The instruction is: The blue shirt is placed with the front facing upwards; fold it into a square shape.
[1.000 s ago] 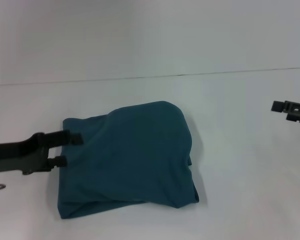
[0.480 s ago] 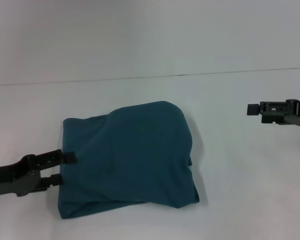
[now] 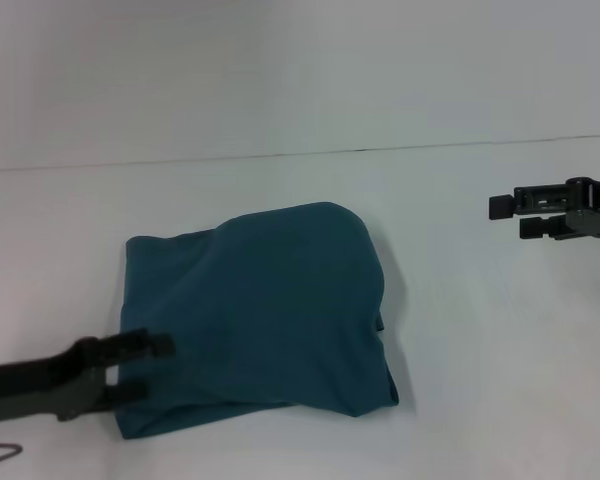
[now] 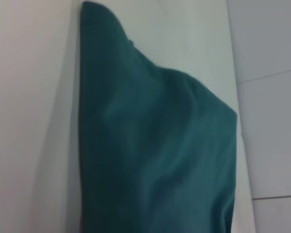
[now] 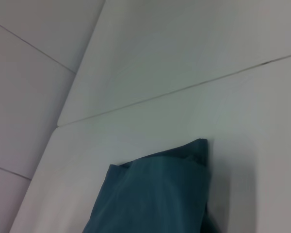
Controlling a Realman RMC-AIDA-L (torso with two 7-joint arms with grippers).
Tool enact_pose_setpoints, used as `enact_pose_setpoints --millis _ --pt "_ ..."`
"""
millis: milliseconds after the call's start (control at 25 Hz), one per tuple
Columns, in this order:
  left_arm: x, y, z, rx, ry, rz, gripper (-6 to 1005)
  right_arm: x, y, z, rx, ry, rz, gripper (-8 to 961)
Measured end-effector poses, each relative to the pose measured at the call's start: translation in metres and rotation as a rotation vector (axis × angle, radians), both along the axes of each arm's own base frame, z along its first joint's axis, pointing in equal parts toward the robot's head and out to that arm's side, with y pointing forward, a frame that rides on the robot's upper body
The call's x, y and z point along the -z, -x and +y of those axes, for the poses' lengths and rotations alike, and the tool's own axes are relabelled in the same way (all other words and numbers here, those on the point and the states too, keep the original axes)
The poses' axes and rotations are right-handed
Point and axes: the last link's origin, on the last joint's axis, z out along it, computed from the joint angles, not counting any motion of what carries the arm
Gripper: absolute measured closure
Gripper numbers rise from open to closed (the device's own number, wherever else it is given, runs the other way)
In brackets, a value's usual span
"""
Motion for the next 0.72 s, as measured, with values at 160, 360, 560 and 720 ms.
enact_pose_setpoints --millis 160,360,560,720 --pt "0.014 -0.002 -0.005 0.014 0.074 0.022 65 0.001 -0.003 -0.002 0.006 0.001 -0.004 26" --pt "0.001 -0.008 -0.006 0.065 0.048 -0.002 65 0.0 -0.003 -0.004 0.004 0.013 -0.005 26" --pt "-0.026 -0.013 -0.009 0.119 0.004 -0.012 65 0.007 0.006 -0.005 -0.041 0.074 -0.026 26" --pt "-0.035 -0.013 -0.009 0.148 -0.006 -0.006 64 0.023 0.023 -0.001 -0.103 0.165 -0.08 26"
